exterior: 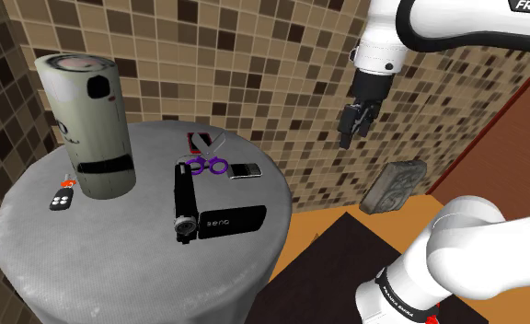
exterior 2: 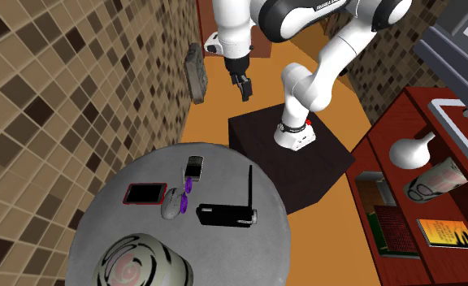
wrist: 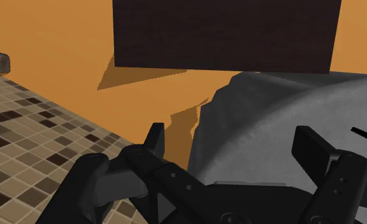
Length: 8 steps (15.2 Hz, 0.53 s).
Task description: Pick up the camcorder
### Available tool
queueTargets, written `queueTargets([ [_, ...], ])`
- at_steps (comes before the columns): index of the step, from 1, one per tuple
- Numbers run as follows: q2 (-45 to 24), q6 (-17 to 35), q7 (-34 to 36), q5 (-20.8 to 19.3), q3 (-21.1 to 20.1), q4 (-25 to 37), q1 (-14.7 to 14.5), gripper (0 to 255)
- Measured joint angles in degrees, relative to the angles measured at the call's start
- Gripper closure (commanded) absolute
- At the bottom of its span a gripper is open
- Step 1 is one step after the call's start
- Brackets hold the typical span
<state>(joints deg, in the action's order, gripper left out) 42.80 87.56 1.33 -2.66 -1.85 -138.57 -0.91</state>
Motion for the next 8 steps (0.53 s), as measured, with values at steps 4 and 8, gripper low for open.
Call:
queueTargets([
  [4,-1.23,1.52,3.85,2.35,-2.43,-0.28,-0.62,0],
  [8,-5.35,5.69,11.11,6.40,-7.03,-0.09,-1.66,0],
])
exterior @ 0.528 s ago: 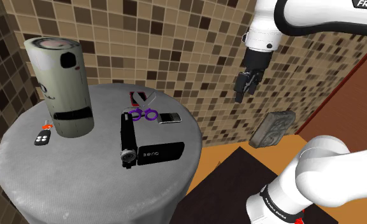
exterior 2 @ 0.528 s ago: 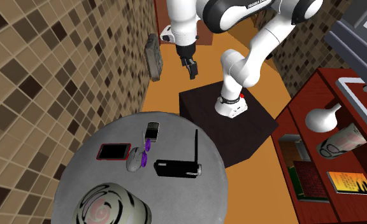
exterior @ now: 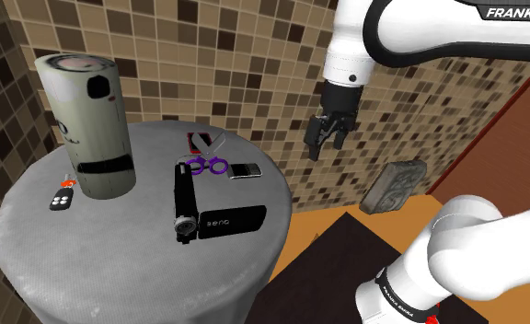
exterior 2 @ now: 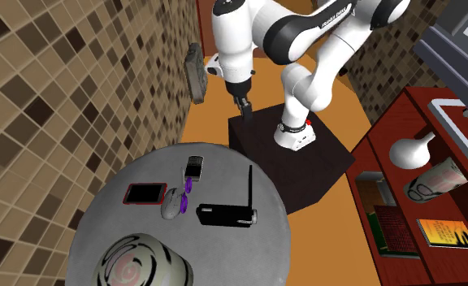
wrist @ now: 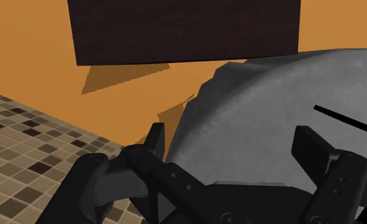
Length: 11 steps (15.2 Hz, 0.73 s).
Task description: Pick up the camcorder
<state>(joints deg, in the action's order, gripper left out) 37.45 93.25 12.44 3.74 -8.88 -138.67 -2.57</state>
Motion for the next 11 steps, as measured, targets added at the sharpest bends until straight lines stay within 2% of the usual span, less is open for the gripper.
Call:
queueTargets([
  [6,-7.73,5.56,10.56,4.47,-6.46,3.10,-0.99,0],
  [11,-15.86,10.48,19.39,6.12,-11.46,7.41,-1.24,0],
])
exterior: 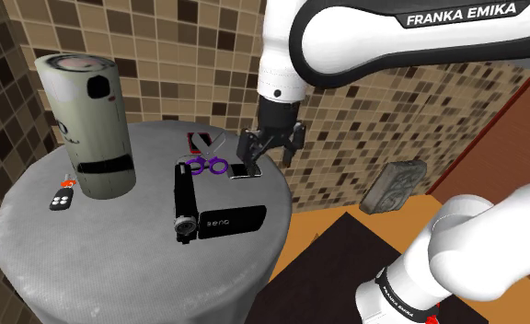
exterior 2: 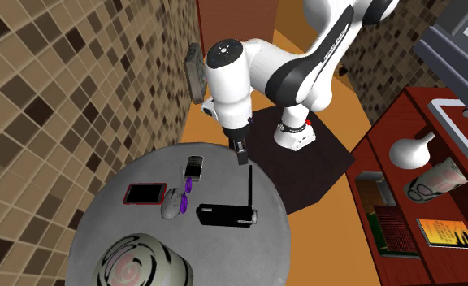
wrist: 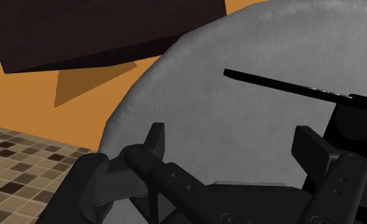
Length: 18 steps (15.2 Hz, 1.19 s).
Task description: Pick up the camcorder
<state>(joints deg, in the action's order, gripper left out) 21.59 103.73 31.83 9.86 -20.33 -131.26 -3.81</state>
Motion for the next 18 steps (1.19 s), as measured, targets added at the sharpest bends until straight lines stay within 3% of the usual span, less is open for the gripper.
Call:
queueTargets([
  [6,-12.42,5.13,11.17,-1.59,-5.21,8.34,-0.06,0],
  [13,-28.18,8.42,24.90,-7.59,-8.62,21.15,-2.37,0],
  [18,-31.20,11.68,26.83,-9.00,-8.65,20.79,-3.10,0],
])
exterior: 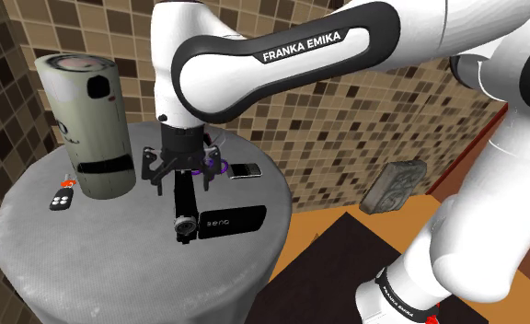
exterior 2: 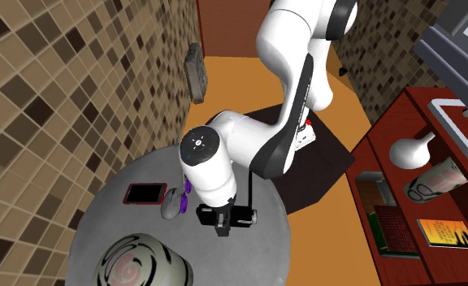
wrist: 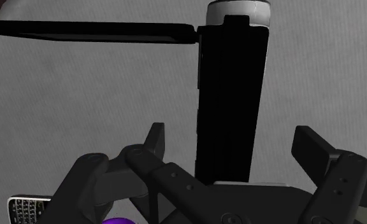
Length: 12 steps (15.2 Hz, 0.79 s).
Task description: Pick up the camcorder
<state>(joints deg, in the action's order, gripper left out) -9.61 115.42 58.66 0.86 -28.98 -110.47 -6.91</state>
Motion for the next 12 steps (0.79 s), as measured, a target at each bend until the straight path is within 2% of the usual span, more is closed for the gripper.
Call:
queueTargets([
  [3,-0.78,2.03,0.22,-0.39,0.06,-1.33,-0.14,0],
  [4,-0.92,2.35,0.18,-0.46,0.10,-1.52,-0.12,255],
  [12,-1.00,2.62,0.16,-0.54,0.13,-1.62,-0.11,255],
])
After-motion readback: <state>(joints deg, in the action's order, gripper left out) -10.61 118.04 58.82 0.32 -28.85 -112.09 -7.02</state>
